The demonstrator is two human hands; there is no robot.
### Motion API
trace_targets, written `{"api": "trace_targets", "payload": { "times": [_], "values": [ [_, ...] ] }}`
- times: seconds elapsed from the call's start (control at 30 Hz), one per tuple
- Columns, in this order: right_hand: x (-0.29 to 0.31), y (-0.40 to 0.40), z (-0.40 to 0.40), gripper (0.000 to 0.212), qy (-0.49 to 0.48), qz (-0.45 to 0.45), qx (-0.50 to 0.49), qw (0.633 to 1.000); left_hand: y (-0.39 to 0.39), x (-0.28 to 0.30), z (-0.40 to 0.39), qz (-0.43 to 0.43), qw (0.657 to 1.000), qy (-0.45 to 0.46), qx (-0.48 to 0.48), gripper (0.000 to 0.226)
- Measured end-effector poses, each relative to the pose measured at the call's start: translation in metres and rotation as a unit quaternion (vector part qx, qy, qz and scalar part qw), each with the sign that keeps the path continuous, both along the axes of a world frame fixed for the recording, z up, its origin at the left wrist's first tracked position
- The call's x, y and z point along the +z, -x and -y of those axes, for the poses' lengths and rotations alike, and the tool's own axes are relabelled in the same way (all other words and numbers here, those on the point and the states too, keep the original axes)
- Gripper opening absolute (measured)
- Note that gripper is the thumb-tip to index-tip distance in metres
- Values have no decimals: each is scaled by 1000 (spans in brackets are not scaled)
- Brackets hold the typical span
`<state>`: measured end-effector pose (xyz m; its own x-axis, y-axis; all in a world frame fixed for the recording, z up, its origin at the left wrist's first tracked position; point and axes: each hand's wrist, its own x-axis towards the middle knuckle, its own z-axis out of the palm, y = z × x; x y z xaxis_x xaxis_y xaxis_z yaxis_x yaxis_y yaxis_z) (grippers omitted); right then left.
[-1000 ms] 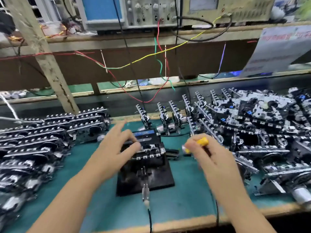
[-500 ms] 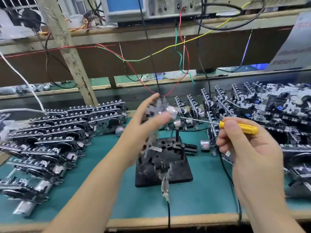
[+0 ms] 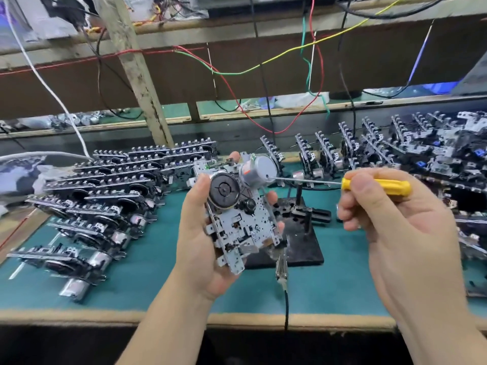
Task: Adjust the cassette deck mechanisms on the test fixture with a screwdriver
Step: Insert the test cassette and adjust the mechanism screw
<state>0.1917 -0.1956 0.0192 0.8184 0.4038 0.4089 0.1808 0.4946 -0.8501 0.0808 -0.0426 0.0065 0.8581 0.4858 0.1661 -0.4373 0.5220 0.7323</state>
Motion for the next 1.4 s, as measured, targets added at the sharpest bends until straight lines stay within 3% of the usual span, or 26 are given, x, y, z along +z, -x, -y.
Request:
{"api": "trace_targets", "payload": {
  "times": [0.17,0.3,0.4,0.53,0.6,0.7,0.73,0.83,0.97,1.1,1.2,1.3,1.4],
  "values": [
    [0,2,0,11,4,-50,32,998,3,-9,5,-12,991,-97,90,95],
    [2,2,-1,16,21,-84,47,995,8,-19,5,-86,963,-192,170,131],
    [3,2,-2,18,26,-98,45,994,10,-22,3,-77,945,-252,191,123],
    [4,1,-3,20,36,-96,31,994,9,-23,2,-15,896,-383,224,85],
    [3,1,-3,19,31,-95,25,995,10,-26,2,-21,904,-368,216,87],
    [2,1,-3,16,19,-75,19,997,12,-24,5,-71,957,-230,164,114],
    [2,0,-3,14,17,-61,19,998,12,-24,5,-63,964,-209,151,112],
    [2,-1,-1,7,20,-18,20,999,9,-23,4,-20,968,-212,133,89],
    [2,-1,0,8,34,-1,23,999,8,-26,4,-9,970,-203,132,89],
    [-1,1,-4,17,54,-65,24,996,9,-27,6,-10,914,-353,199,84],
    [-4,3,-7,20,49,-113,27,992,8,-31,9,7,899,-391,196,84],
    [-7,4,-8,18,34,-103,32,994,10,-34,7,2,915,-345,208,88],
    [-6,2,-5,18,30,-60,30,997,13,-31,8,-37,957,-238,161,98]
  ]
}}
